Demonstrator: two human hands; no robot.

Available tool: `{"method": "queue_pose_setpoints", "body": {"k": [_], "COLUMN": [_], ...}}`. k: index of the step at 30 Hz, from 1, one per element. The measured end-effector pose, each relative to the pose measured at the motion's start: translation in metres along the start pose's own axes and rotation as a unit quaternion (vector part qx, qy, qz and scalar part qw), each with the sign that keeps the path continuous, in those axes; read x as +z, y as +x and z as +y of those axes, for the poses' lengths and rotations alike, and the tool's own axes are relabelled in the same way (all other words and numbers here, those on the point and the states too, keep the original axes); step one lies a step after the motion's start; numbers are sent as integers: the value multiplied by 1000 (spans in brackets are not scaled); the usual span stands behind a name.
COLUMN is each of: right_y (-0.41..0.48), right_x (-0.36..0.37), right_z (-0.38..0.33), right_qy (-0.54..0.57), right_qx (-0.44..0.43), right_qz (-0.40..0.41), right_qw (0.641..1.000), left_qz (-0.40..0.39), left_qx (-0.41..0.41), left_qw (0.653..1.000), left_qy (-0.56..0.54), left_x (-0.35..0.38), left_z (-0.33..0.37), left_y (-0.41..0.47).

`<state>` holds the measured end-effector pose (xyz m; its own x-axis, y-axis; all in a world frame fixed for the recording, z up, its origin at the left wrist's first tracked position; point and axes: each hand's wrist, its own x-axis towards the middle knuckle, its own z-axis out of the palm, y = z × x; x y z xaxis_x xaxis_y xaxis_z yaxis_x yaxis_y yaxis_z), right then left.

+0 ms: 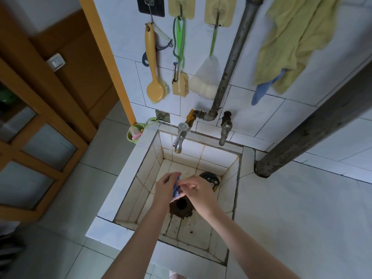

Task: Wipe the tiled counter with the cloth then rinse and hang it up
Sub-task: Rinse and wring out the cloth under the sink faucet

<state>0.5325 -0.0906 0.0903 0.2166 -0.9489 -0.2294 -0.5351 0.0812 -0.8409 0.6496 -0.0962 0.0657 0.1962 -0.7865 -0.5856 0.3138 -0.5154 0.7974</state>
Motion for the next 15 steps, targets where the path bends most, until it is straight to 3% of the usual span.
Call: {"method": "queue_pose_setpoints", "body": {"k": [4,9,15], "right_y": [-2,-3,-3], "right_x": [-11,-9,1], "right_z": [24,44,53], "right_qy": [93,94,97], "right_qx": [107,208,252], "right_qz": [50,-8,-46], "right_qw": [989,973,962], "left_qz": [4,30,79], "left_qx": [37,15,-1], "left_qw": [992,975,959], "left_qy": [124,221,271], "left_x": [-3,-4,0], "left_z": [-11,-20,-22], "left_y": [5,13,21]}}
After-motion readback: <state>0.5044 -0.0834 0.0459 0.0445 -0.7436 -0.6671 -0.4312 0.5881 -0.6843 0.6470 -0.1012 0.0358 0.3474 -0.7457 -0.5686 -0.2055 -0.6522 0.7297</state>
